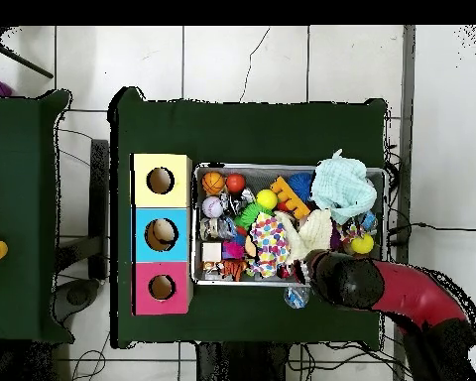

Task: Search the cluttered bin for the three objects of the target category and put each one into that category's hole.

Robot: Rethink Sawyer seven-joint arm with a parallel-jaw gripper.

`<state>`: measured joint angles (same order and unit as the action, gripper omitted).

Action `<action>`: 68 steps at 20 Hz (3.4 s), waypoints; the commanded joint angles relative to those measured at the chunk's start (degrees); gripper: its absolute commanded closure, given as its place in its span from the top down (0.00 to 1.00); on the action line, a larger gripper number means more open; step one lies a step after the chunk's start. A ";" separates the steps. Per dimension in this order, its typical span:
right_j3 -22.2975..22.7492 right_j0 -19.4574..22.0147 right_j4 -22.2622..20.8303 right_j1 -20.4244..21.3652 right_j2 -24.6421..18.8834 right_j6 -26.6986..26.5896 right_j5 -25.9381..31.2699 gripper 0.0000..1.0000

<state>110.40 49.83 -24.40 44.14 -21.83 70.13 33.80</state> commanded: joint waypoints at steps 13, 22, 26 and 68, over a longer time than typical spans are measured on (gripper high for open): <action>2.37 -3.38 5.40 -0.82 4.39 8.82 -0.45 1.00; 0.87 -3.46 4.94 -7.21 6.27 10.79 -4.51 1.00; -0.33 -4.21 5.39 -9.45 7.56 11.77 -4.54 1.00; 7.56 -1.77 9.24 -7.53 16.41 9.57 -7.08 1.00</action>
<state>113.44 46.22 -16.17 38.47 -5.82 70.13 29.21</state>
